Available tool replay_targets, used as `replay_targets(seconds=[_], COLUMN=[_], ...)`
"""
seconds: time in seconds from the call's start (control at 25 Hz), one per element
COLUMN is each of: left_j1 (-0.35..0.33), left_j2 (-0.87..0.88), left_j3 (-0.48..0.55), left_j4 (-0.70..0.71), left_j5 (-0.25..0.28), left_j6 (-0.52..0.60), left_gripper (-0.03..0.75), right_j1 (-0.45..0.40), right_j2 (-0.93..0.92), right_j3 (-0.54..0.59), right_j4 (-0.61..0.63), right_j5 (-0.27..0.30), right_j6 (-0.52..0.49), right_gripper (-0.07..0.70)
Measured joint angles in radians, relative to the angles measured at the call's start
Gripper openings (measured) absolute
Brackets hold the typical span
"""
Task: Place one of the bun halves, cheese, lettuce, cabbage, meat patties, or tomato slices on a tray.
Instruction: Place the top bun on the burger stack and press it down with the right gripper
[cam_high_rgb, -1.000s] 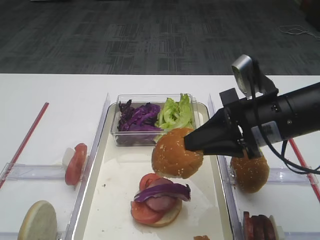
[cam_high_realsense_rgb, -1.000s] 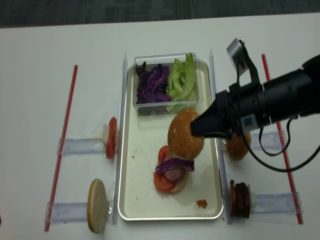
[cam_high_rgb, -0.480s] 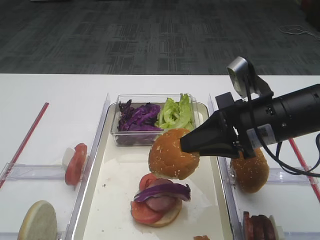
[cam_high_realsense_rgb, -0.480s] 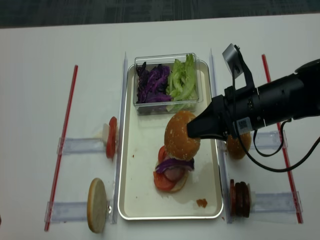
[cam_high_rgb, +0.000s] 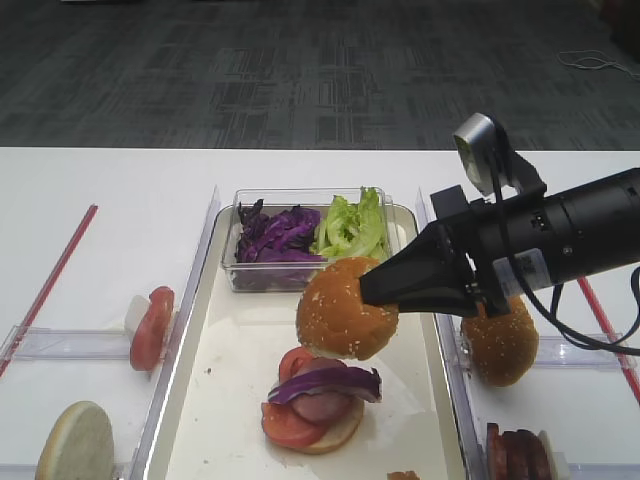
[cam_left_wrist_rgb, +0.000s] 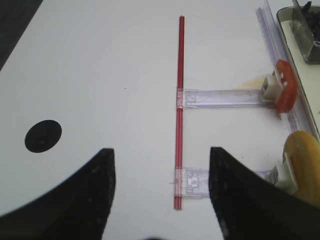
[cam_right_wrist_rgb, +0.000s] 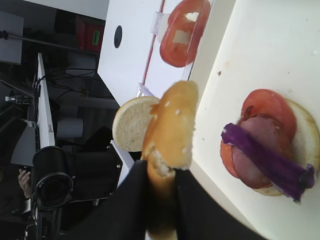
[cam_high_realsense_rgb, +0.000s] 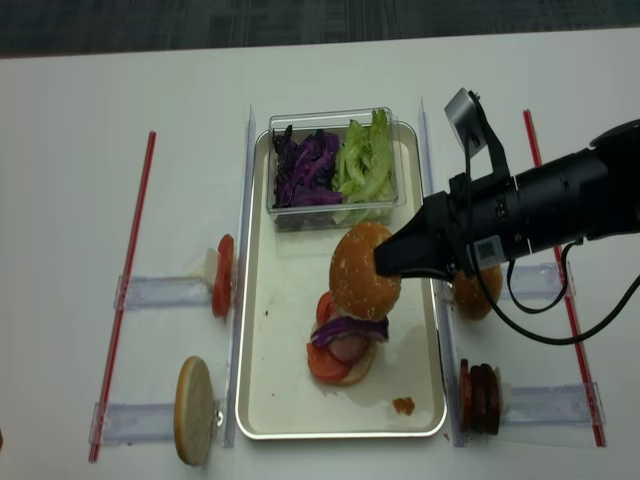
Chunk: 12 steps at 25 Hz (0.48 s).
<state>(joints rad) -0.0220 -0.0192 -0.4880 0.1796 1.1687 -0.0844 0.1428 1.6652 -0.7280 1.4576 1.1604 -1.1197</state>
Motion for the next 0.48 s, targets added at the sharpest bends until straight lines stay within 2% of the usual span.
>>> replay_targets(seconds=[0.48], left_j1=[0.0], left_j2=[0.0], left_j3=[0.0], left_j4=[0.0], left_j5=[0.0], left_j6=[0.0], left_gripper=[0.393], right_j1=[0.008], right_j2=[0.033], right_j3=[0.001], right_j4=[0.017], right_j5=[0.0], right_j6=[-0.012], right_gripper=[0.15])
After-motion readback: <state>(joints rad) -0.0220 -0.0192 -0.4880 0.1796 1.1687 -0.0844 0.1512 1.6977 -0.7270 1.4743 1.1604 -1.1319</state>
